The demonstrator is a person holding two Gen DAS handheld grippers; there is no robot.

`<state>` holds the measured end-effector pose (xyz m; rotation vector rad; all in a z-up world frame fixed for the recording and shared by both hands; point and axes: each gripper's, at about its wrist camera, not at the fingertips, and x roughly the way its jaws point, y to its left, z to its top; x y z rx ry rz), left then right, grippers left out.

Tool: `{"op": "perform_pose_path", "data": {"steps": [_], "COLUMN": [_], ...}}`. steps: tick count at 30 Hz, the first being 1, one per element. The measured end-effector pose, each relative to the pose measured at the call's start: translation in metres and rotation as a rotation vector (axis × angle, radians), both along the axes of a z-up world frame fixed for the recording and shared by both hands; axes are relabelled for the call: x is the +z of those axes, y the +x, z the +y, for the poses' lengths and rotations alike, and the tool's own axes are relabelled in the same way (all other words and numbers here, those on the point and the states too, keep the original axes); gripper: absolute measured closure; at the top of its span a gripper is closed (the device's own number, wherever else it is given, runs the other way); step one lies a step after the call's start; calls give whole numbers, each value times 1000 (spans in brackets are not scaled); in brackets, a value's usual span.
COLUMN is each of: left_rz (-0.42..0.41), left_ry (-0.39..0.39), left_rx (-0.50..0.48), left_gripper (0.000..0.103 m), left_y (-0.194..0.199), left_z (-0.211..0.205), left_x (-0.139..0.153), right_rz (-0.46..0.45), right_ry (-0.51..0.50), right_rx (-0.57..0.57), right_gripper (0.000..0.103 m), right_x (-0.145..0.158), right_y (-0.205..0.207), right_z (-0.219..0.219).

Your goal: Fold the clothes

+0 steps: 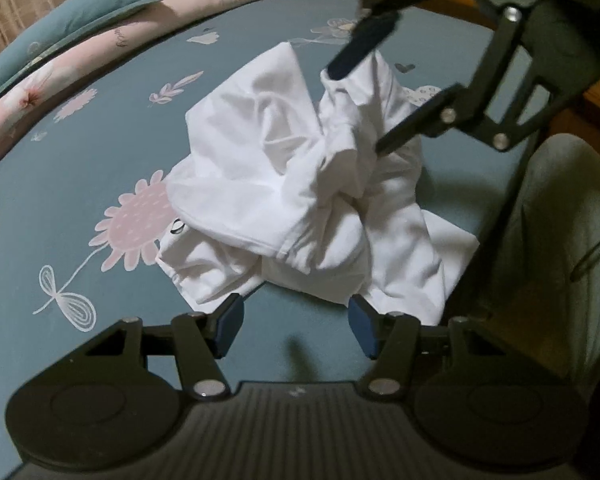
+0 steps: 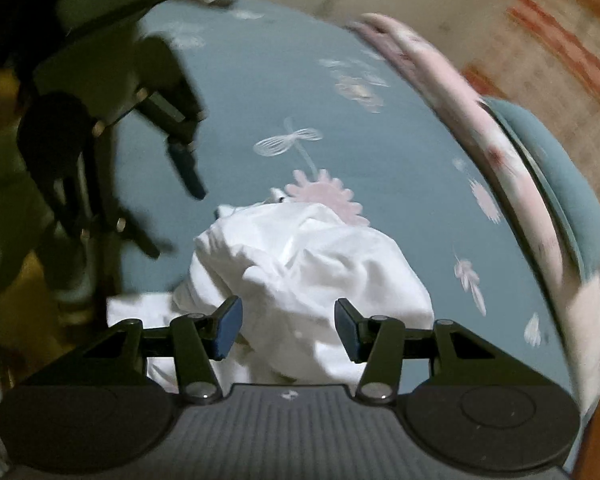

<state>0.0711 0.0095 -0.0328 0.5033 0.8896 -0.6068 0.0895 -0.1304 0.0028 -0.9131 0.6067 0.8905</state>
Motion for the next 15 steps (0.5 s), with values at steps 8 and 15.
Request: {"op": "perform_pose_path", "data": {"steps": [8,15], "left_rz": [4,-88], "left_ry": [19,77], "left_rx": [-27,-55], "left_gripper": [42,42], "left_y": [9,16], "left_z": [1,1], "left_x": [-8,-10], "right_rz": [62,58], "right_ry": [-203,-213], "right_rx": [180,83], "right_gripper": [53,91], "right_x": [-15,-27], "right_y": [17,13], "right_z": [17,-9]}}
